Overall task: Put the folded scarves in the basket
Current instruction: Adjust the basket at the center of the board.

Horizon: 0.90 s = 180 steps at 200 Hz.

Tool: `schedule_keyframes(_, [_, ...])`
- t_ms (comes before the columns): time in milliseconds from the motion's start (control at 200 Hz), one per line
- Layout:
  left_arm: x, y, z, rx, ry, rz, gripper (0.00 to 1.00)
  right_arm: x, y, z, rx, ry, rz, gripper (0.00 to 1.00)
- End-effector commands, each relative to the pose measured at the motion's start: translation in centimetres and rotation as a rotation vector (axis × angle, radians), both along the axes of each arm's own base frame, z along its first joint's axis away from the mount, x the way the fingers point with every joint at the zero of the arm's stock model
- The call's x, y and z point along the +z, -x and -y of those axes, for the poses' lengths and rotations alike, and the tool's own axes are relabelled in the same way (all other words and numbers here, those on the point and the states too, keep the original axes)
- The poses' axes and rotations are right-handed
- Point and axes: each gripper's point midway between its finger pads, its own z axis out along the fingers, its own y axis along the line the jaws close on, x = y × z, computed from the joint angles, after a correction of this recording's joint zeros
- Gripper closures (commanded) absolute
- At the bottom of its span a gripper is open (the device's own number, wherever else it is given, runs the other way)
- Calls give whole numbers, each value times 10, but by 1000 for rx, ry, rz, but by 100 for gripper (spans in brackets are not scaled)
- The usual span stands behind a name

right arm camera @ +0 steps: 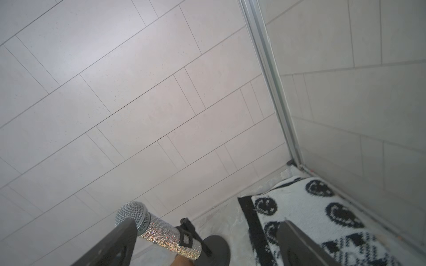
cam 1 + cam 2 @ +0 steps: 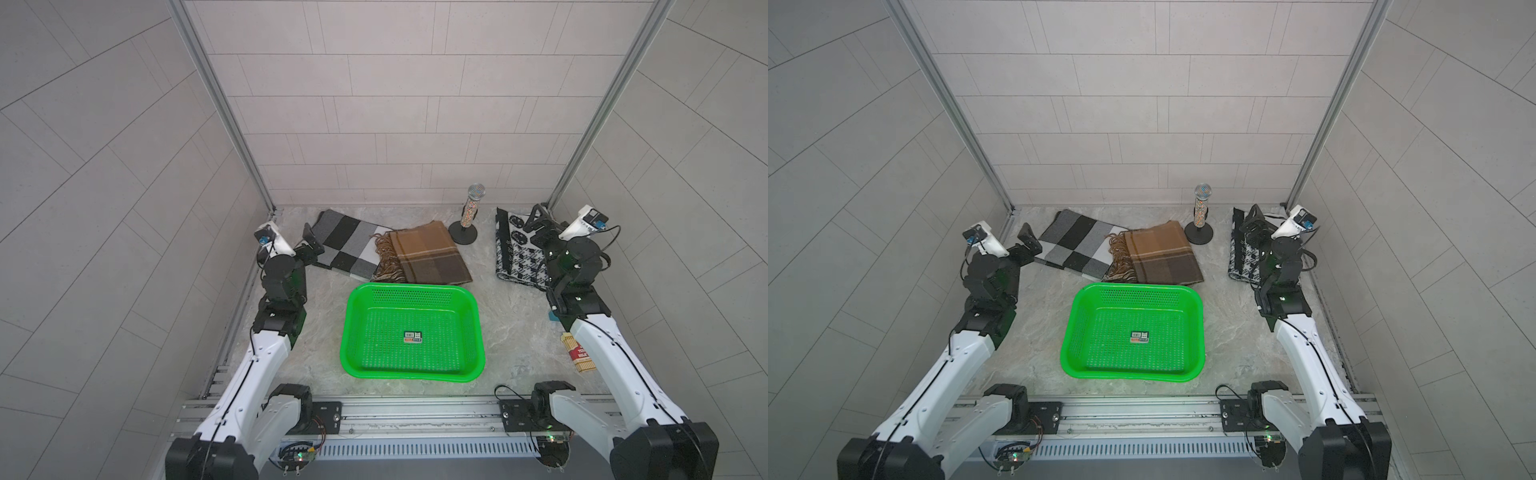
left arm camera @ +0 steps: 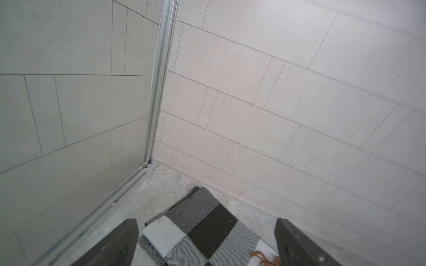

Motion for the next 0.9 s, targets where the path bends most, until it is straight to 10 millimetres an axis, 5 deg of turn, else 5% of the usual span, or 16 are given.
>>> schedule_keyframes(0, [-47, -3, 24, -142, 189, -236, 0, -64, -2, -27, 104, -192, -299, 0])
schedule_keyframes(145, [-64, -9, 45, -249, 188, -473, 0, -89, 12, -67, 275, -63, -589, 0])
schedule_keyframes(290, [-75, 3, 45, -248, 177, -568, 0, -91, 32, -85, 332, 105, -645, 0])
schedule_keyframes(590, [-93, 14, 55, -301, 87, -774, 0, -77, 30, -75, 313, 86, -564, 0])
schedule_keyframes(815, [-128, 23, 47, -253, 63, -975, 4, -131, 59, -71, 317, 82, -815, 0])
schedule_keyframes(820, [-129, 23, 48, -254, 63, -977, 4, -131, 60, -82, 351, 3, -810, 0])
schedule_keyframes(835, [-131, 23, 48, -255, 66, -981, 5, -133, 63, -90, 375, -65, -812, 16])
schedule_keyframes(896, [-137, 23, 50, -263, 73, -993, 6, -143, 70, -90, 372, -97, -819, 20])
